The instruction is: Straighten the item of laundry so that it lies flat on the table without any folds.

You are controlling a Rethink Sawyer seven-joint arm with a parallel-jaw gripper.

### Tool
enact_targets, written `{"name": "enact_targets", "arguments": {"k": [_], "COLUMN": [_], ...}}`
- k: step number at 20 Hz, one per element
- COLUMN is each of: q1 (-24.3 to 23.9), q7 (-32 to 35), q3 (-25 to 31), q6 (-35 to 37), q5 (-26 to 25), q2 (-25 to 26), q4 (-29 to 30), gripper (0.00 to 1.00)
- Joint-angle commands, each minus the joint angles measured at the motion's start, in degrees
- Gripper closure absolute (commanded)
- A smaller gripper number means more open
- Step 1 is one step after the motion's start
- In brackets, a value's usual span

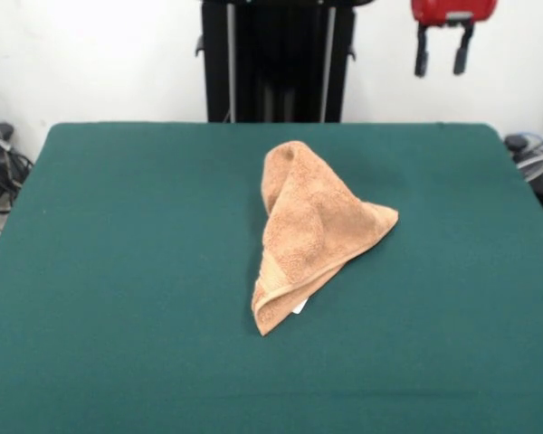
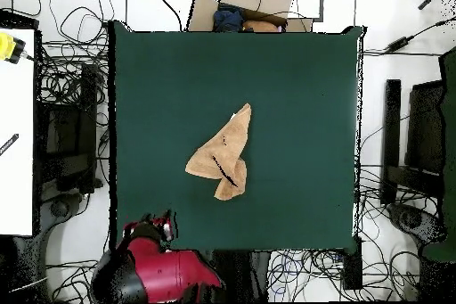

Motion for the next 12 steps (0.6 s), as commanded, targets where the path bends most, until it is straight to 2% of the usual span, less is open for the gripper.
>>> {"name": "enact_targets", "arguments": {"k": [1,2,4,6,8,12], "q1": [-6.41,-5.9,-1.07,1.58,1.86,-5.47], "q7": [16.04,17.77,16.38,15.41,15.53,14.59], "q3": [3.83,2.85,-2.45,-4.46,-3.62,4.26], "q6": [-8.88,-13.02,-12.26,-9.73,-9.0,-13.48], "q5": [-3.6,-3.69,-0.6,2.85,4.16,-2.06], "q2": [-1.47,-0.3,0.46,1.63,2.75,9.28], "q4": [10.37,10.87,10.01,8.81,8.33,6.97], "gripper": [0.0,0.0,0.0,0.0,0.0,0.0]}}
